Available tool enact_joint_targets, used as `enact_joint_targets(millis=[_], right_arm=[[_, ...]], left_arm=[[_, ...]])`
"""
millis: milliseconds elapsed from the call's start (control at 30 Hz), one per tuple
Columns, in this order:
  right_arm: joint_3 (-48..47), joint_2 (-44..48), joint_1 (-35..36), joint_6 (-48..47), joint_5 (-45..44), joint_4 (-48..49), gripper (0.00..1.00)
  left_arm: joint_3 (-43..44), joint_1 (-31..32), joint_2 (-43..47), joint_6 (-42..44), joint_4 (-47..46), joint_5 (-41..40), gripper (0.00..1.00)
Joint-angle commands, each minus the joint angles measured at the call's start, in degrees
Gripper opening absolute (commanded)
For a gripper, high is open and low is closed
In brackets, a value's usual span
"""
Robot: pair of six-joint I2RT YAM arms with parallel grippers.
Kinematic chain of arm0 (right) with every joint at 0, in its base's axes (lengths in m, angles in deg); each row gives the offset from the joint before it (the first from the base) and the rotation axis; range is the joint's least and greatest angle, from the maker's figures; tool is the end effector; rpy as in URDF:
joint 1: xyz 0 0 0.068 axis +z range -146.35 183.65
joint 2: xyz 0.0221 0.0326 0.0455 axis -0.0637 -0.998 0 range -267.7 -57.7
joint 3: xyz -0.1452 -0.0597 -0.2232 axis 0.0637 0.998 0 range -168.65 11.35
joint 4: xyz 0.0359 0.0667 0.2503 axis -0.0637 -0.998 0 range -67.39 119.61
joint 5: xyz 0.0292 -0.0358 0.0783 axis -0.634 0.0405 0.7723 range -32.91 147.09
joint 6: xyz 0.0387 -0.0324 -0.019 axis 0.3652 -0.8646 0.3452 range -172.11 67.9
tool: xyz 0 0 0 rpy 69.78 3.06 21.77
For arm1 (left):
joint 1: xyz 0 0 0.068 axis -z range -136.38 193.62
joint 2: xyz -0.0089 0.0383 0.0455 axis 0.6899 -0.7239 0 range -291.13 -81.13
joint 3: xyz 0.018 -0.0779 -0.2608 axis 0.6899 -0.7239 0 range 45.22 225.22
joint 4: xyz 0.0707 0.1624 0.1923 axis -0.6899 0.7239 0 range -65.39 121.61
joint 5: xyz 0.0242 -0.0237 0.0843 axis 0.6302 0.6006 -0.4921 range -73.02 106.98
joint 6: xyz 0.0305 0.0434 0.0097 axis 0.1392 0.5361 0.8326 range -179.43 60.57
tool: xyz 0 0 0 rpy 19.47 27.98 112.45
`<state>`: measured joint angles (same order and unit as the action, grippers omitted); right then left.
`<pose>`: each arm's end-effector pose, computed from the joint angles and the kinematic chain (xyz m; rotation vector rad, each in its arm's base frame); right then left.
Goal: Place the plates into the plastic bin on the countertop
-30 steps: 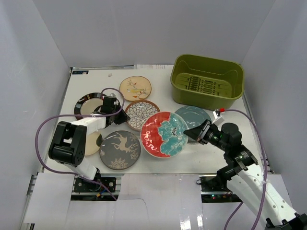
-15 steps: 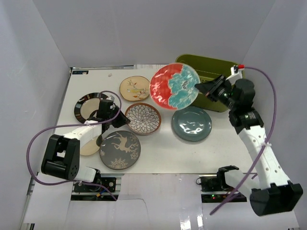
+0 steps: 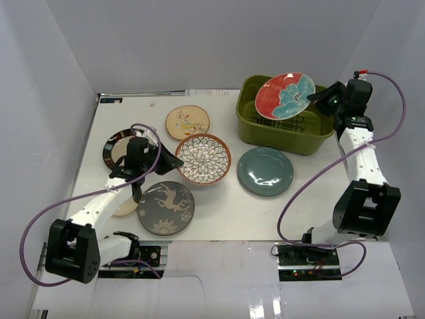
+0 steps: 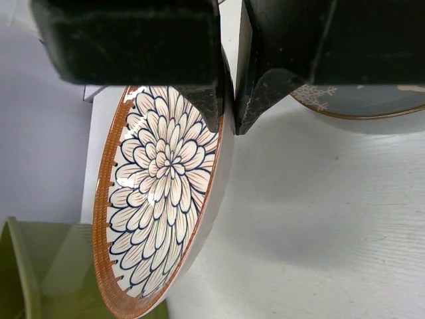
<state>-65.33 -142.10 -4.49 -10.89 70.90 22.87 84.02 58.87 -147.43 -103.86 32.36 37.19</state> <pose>0.3479 -0.0411 0.3757 0.6158 1.7562 0.6237 0.2346 -0.0767 0.2333 -0.3745 2.2826 -0.9494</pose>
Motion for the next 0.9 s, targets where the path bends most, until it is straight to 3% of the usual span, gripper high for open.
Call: enact_joint_targets(millis=[0,233,500,867], right_arm=[[-6.6,-2.5,0.1,-3.6,1.7,8.1,0.08],[-9.9,-12.8,0.0,-6.5,5.4,8.1,0.08],[-6.4,-17.8,2.3,-10.8,7.6,6.8,0.08],[-0.8,-14.0,8.1,-12.4,6.8,-0.8,0.08]], left_arm=[[4.5,0.4,4.2,-2.9,-5.6,6.6,0.0],[8.3,1.5,5.0,-3.6,-5.4,7.3,0.0],[14.7,3.9,2.3,-3.9,-5.0,5.6,0.0],[30.3,10.3,-5.7,-1.1,-1.7,0.0,0.0]])
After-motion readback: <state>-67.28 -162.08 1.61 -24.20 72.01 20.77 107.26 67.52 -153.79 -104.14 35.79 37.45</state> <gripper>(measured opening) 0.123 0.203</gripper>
